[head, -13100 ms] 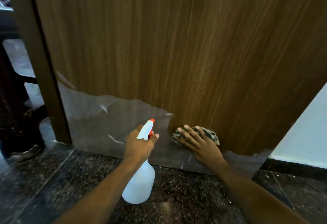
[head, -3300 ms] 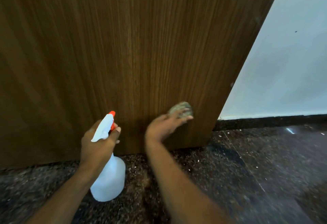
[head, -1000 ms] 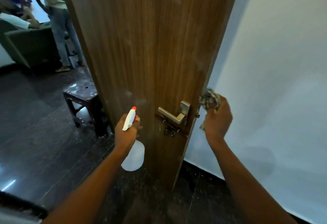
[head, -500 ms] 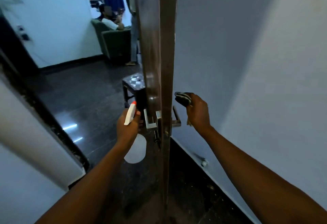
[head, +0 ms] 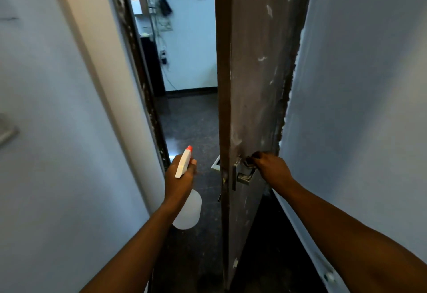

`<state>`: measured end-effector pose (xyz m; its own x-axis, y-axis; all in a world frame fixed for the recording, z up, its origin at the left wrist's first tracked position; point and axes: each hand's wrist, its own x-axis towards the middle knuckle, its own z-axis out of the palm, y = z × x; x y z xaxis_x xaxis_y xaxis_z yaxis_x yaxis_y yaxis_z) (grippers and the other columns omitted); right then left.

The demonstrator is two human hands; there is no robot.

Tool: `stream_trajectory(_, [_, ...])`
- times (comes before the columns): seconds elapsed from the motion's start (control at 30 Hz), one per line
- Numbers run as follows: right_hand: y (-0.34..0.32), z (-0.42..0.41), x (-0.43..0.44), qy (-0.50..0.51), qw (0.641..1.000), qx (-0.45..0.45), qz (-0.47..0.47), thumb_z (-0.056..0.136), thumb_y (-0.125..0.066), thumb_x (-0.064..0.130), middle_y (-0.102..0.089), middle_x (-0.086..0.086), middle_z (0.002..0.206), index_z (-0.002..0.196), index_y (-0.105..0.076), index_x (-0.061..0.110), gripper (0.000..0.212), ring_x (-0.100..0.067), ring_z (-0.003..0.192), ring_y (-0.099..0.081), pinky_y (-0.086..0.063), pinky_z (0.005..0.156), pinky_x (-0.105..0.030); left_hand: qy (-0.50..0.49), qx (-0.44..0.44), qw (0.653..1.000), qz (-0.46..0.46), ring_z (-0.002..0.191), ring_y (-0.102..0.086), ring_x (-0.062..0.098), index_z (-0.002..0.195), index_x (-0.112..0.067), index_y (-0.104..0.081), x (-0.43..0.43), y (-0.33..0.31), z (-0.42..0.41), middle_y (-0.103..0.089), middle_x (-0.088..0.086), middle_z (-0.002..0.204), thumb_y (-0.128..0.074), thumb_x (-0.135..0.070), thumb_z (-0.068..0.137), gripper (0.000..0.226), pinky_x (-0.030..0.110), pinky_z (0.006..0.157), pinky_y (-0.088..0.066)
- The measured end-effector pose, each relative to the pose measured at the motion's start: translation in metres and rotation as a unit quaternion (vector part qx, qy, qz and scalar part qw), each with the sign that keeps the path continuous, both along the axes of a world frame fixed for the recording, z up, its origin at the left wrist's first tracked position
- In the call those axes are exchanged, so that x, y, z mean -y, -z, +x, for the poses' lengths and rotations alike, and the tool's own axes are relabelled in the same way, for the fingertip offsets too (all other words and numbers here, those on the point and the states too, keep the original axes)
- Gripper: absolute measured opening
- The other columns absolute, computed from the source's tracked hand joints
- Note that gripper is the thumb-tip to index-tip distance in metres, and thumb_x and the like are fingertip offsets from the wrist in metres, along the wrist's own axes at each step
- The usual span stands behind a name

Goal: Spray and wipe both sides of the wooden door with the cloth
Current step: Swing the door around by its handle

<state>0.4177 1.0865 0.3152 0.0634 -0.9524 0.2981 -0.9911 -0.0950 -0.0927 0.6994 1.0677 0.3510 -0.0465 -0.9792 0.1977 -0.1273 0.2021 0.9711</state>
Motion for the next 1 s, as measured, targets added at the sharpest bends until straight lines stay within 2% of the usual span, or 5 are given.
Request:
stream_trajectory(0.1, [0.000, 0.012, 0.030, -0.014, 0.997, -0.012, 0.079, 0.096, -0.062, 0.011, -0.059, -0.005, 0.139, 0.134, -0.064, 0.024, 0.041, -0.026, 0.124, -0.057, -0.046, 0.100, -0.035, -0.030, -0.014, 0.999, 0.008, 0.082, -0.069, 0.020, 0.116, -0.019, -0.056, 0.008, 0.005, 0.013, -0.068, 0.004, 0.099, -0.060, -0.024, 0.090, 0.027, 0.031, 0.068, -0.059])
stream_trajectory(0.23, [-0.005, 0.029, 0.084, -0.009, 0.989, 0.005, 0.145, 0.100, -0.056, 0.013, -0.054, -0.011, 0.144, 0.143, -0.053, 0.017, 0.044, -0.028, 0.129, -0.054, -0.040, 0.107, -0.033, -0.059, -0.019, 0.998, 0.012, 0.080, -0.069, 0.018, 0.113, -0.022, -0.055, 0.031, 0.012, 0.023, -0.068, 0.004, 0.097, -0.060, -0.022, 0.090, 0.023, 0.029, 0.065, -0.059])
stream_trajectory(0.6, [-0.026, 0.067, 0.197, -0.091, 0.963, -0.019, 0.252, 0.096, -0.058, 0.015, -0.065, -0.009, 0.125, 0.129, -0.066, 0.018, 0.034, -0.026, 0.114, -0.061, -0.047, 0.097, -0.034, -0.092, -0.036, 0.995, 0.005, 0.080, -0.067, 0.013, 0.118, -0.024, -0.057, 0.130, 0.026, 0.027, -0.067, 0.000, 0.101, -0.057, -0.021, 0.092, 0.026, 0.036, 0.072, -0.058])
stream_trajectory(0.73, [-0.023, 0.077, 0.229, -0.138, 0.968, -0.056, 0.200, 0.098, -0.057, 0.026, -0.069, -0.007, 0.114, 0.118, -0.071, 0.021, 0.025, -0.016, 0.093, -0.064, -0.047, 0.075, -0.024, -0.125, -0.030, 0.992, -0.005, 0.081, -0.069, 0.014, 0.112, -0.022, -0.055, 0.161, 0.026, 0.033, -0.065, -0.001, 0.095, -0.059, -0.021, 0.091, 0.022, 0.031, 0.068, -0.060])
stream_trajectory(1.0, [-0.021, 0.106, 0.303, -0.172, 0.958, 0.003, 0.228, 0.100, -0.052, 0.018, -0.066, -0.008, 0.126, 0.125, -0.068, 0.020, 0.029, -0.025, 0.112, -0.062, -0.047, 0.099, -0.036, -0.192, -0.007, 0.981, -0.003, 0.087, -0.069, 0.022, 0.111, -0.024, -0.056, 0.203, 0.015, 0.046, -0.067, 0.002, 0.100, -0.062, -0.027, 0.088, 0.024, 0.039, 0.069, -0.060])
